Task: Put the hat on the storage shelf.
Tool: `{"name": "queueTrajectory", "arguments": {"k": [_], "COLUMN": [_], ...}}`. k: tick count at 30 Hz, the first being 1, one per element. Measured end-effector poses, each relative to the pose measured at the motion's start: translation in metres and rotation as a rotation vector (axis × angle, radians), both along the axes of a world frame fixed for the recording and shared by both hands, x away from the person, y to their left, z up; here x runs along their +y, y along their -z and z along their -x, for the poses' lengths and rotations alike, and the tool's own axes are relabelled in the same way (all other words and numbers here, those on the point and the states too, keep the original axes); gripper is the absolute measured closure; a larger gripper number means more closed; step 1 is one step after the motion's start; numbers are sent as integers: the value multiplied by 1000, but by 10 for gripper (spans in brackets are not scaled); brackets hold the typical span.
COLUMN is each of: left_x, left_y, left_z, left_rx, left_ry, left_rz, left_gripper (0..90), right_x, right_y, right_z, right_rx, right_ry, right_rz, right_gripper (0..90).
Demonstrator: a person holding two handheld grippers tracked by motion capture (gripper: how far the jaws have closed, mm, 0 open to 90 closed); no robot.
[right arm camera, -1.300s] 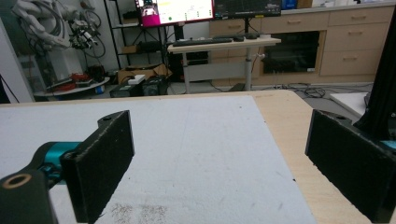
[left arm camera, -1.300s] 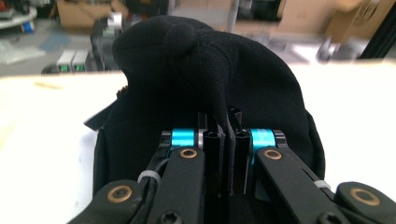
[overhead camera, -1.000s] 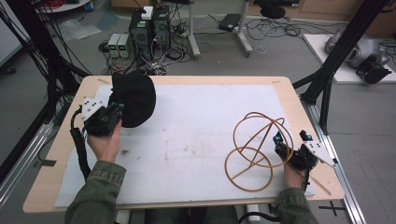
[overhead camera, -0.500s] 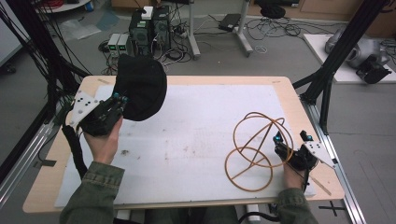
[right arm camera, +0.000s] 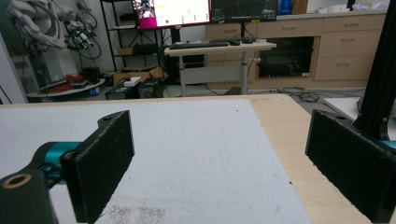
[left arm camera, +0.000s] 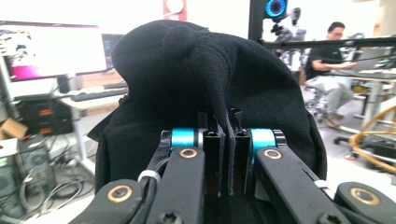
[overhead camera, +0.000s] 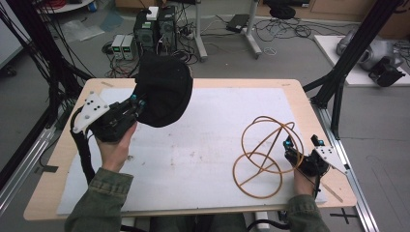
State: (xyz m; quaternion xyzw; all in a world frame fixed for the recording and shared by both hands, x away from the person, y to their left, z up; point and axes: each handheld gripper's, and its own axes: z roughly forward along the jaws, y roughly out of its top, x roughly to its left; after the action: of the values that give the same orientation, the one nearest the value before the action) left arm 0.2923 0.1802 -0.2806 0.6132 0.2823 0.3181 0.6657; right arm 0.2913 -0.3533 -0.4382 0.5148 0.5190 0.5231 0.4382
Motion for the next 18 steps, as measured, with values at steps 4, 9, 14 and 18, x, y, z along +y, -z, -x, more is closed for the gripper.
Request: {"name": "queueTrajectory", "arguments": {"k": [4,9,14,18], "left_x": [-10,-24,-44,-62], "left_y": [-4,-11,-17,-21], "left_z": [2,4,9,12], "left_rx": [-7,-6,-26,-38], "left_ry": [46,111,191,263], "left_rz": [3,4,-16,-40], "left_gripper": [875,874,875,874], "right_x": [-1,-2,-1,-2], "right_y": [-1,-1,-1,-1], "right_z": [0,1,0,0], "right_rx": [-5,-13,-9,-9], "right_ry": [-2,0,-10,-10], "right_rz": [-4,-3,2,3], "right_gripper": [71,71,71,71]}}
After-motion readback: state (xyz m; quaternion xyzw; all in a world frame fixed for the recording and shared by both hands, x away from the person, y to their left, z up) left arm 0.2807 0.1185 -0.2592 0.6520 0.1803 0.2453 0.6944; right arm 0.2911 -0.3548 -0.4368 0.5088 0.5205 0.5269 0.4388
